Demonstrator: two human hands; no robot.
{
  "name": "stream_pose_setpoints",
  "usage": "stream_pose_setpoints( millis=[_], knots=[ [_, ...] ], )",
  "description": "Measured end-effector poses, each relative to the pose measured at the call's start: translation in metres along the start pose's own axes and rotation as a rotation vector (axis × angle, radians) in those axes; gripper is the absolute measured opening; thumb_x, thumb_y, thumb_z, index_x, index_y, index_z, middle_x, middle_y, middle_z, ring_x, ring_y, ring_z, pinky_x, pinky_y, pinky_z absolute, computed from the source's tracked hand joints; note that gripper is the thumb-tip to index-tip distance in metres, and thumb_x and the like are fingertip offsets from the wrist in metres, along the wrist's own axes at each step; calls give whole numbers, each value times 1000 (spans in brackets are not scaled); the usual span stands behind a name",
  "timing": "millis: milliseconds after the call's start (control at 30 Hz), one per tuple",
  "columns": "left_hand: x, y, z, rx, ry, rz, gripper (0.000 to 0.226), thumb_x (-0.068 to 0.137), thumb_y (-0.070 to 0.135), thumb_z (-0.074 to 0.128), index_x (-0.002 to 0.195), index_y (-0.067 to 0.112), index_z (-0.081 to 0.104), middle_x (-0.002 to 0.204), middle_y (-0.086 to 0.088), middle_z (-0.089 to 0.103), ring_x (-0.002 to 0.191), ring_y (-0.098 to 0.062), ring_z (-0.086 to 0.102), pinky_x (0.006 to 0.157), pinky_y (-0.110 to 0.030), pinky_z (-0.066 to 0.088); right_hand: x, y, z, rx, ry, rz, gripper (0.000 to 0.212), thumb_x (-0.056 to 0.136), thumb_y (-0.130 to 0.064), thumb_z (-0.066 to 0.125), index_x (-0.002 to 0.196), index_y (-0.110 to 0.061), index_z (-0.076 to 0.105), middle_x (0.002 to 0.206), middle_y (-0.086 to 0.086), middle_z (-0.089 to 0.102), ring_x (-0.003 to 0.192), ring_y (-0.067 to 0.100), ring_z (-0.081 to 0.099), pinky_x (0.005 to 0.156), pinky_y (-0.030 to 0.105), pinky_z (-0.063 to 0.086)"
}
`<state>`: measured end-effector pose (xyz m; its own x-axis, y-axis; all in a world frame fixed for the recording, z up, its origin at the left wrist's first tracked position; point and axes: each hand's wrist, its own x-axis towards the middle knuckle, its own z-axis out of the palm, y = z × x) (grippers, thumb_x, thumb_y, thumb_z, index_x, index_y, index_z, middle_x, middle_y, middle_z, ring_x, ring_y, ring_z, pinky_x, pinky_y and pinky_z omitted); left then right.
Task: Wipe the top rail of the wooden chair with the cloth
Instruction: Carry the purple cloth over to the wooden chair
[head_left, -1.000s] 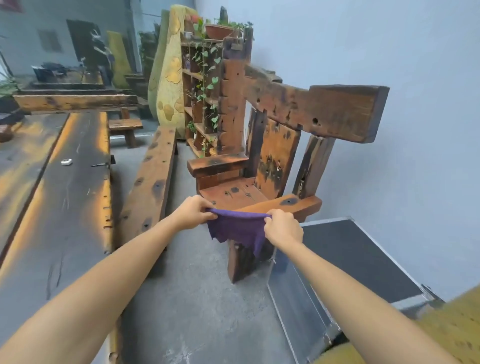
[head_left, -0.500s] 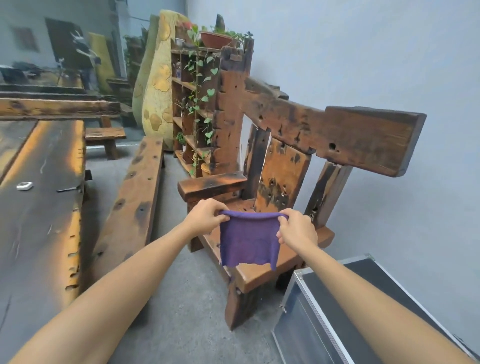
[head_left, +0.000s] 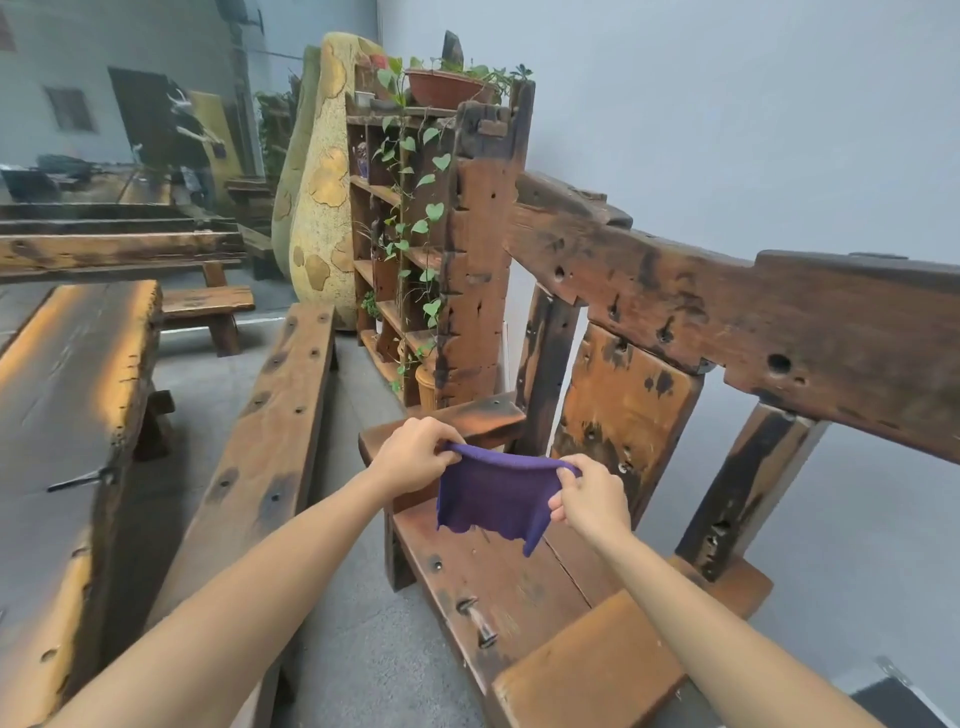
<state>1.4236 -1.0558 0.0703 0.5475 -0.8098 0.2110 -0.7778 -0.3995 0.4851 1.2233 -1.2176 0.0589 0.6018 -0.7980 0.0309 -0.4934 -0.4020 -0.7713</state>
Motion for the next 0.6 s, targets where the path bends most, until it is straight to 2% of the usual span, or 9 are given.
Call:
stream_pose_setpoints(
  millis=[100, 267, 500, 600],
  knots=[
    [41, -29, -9, -31, 29, -15, 17, 85, 26, 66, 97, 30, 78, 88, 15, 72, 84, -8, 65, 77, -36, 57, 46, -15, 21, 25, 14, -2, 20, 104, -25, 47, 105, -32, 67, 61, -6, 75, 55, 10, 72, 74, 40, 64],
    [142, -100, -22, -54, 5, 18, 16, 84, 25, 67, 94, 27, 79, 87, 11, 75, 82, -8, 66, 77, -34, 57, 151, -42, 72, 14, 39, -21, 20, 104, -26, 48, 105, -32, 67, 60, -10, 74, 53, 7, 71, 77, 39, 63],
    [295, -184, -51, -97, -71, 118, 14, 83, 27, 68, 91, 26, 79, 85, 10, 74, 81, -11, 66, 77, -39, 56, 282, -91, 138, 101, 177, 60, 18, 107, -25, 49, 113, -27, 66, 61, -5, 74, 56, 12, 73, 76, 39, 65],
    [354, -198, -70, -93, -73, 151, 15, 83, 29, 67, 93, 27, 78, 88, 9, 75, 85, -12, 67, 79, -39, 56, 322, -115, 148, 139, 238, 73, 16, 108, -26, 46, 111, -30, 62, 66, -2, 75, 56, 12, 73, 69, 37, 65]
  ],
)
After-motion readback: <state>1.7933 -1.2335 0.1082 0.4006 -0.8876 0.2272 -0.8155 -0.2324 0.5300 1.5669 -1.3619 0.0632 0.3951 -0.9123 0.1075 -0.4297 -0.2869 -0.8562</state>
